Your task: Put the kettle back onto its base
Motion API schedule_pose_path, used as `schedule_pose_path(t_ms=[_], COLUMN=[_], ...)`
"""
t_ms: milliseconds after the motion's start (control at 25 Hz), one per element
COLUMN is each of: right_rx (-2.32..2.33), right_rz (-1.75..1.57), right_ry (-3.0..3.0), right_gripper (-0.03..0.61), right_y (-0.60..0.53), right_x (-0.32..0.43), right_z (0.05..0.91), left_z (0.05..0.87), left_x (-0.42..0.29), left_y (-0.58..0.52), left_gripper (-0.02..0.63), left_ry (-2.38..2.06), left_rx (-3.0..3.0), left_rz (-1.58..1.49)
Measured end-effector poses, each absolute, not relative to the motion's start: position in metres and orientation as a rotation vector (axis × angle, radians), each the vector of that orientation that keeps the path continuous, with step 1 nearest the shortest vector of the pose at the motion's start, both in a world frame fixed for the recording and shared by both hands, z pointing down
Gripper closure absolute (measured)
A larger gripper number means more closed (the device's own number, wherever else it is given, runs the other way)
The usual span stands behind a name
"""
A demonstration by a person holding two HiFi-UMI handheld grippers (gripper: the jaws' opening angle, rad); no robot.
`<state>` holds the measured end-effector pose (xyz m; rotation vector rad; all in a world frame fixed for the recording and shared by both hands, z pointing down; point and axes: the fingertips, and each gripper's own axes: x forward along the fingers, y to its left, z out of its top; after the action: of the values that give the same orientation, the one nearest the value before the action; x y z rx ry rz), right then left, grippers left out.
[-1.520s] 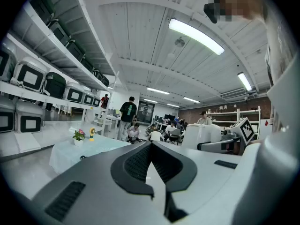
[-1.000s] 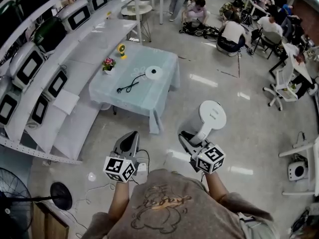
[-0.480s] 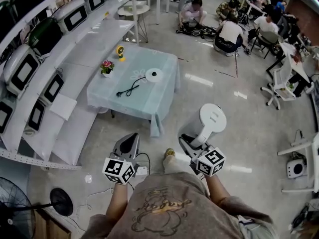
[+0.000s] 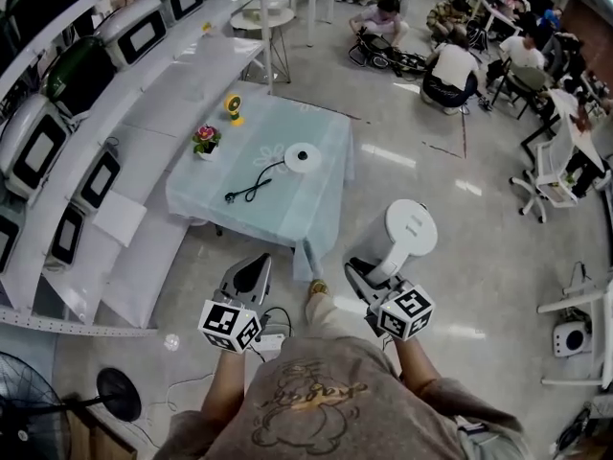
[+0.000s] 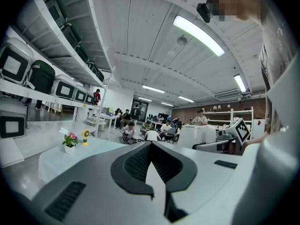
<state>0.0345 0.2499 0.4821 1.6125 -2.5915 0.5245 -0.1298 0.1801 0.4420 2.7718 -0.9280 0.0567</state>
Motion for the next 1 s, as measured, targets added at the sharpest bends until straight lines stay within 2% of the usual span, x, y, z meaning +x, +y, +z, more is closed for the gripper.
schedule_pose_path(t_ms=[600,1000], right_rx=[1.493,1.433], right_rz=[0.517,0.515], right_ry=[-2.664,-2.684], right_gripper=[0.511,0.511], right_y=[0.086,0.015], right_x=[0.105,0.134], right_z=[0.472,0.477], left_z=[0.428,0.427], left_x=[-0.048,-0.018], left_y=[0.030,-0.039], left_gripper=[0.592,0.592], left_ry=[-0.996,-1.058], left_rx=[2.757,2.737], left_rz=[0.091,0.103])
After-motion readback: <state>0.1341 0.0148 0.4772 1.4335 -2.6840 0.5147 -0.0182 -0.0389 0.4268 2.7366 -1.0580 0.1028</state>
